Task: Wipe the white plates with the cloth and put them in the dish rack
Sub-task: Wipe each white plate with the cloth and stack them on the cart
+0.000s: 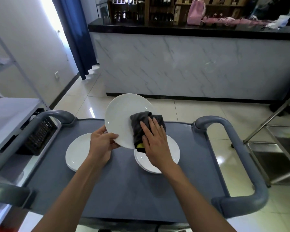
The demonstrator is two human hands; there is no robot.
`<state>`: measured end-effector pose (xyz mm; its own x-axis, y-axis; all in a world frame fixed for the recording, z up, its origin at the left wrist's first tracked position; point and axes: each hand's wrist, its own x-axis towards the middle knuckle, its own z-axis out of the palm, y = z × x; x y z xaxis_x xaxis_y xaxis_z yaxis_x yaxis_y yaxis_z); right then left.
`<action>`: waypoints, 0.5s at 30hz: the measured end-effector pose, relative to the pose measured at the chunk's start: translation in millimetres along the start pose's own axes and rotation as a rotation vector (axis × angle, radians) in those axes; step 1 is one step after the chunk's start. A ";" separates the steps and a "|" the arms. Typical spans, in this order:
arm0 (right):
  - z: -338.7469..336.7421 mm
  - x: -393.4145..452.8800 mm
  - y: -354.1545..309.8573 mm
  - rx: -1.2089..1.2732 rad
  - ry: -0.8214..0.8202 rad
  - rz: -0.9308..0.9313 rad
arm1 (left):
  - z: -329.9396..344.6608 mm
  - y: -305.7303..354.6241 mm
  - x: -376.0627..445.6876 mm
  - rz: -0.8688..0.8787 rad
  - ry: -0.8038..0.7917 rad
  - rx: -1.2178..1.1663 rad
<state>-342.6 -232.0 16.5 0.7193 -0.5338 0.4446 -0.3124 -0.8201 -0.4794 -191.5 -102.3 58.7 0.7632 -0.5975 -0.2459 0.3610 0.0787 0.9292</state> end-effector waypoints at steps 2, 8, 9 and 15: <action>-9.9 5.8 12.4 -0.009 0.023 0.023 | -0.8 2.5 -1.7 -0.010 -0.033 0.021; -35.6 33.5 30.9 -0.077 0.058 -0.014 | 5.9 3.9 -6.5 -0.034 -0.165 0.092; -38.3 37.9 32.0 -0.090 0.063 -0.022 | 6.7 4.4 -6.3 -0.037 -0.183 0.103; -42.0 57.3 32.2 -0.167 0.051 -0.051 | 10.3 7.2 -4.6 -0.028 -0.239 0.138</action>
<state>-337.5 -297.6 58.3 0.7055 -0.4972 0.5051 -0.3784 -0.8668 -0.3247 -197.9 -107.2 69.3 0.6000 -0.7704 -0.2155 0.2912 -0.0405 0.9558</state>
